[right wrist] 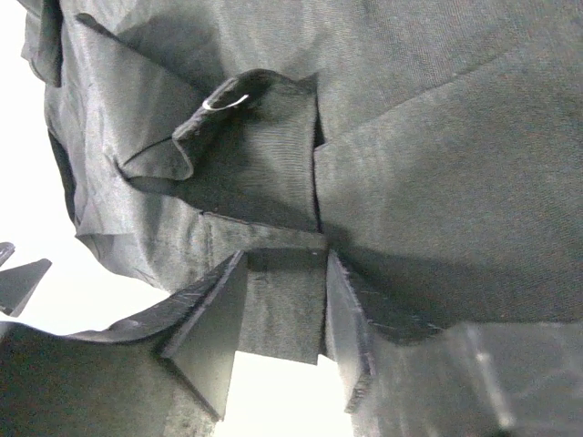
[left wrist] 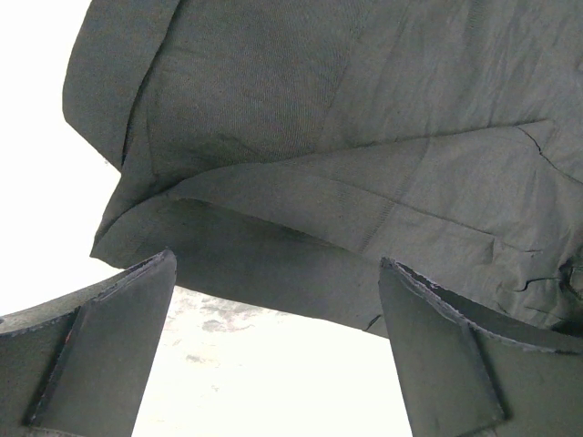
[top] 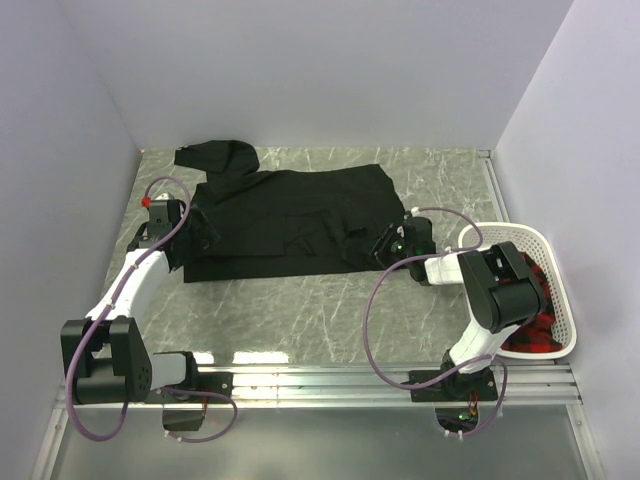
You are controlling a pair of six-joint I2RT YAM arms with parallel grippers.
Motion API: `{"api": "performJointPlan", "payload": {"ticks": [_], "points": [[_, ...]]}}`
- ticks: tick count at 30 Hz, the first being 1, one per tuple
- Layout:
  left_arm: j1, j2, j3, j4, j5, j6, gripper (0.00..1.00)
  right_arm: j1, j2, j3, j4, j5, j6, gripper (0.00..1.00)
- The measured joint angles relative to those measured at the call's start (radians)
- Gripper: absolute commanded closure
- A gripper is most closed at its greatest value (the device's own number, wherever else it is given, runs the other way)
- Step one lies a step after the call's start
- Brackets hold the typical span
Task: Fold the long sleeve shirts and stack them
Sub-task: Fold the shirt
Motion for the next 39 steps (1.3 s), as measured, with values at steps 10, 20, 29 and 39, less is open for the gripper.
{"api": "performJointPlan", "payload": {"ticks": [10, 20, 29, 39], "points": [[0.000, 0.000, 0.000, 0.000, 0.000, 0.000, 0.01, -0.002, 0.007, 0.023, -0.016, 0.003, -0.035, 1.00], [0.000, 0.000, 0.000, 0.000, 0.000, 0.000, 0.01, -0.002, -0.048, 0.098, -0.133, 0.064, -0.141, 1.00], [0.000, 0.000, 0.000, 0.000, 0.000, 0.000, 0.01, -0.002, -0.266, 0.122, -0.299, 0.263, -0.310, 1.00], [0.000, 0.000, -0.001, 0.000, 0.000, 0.000, 0.01, 0.010, -0.361, 0.123, -0.369, 0.338, -0.449, 1.00]]}}
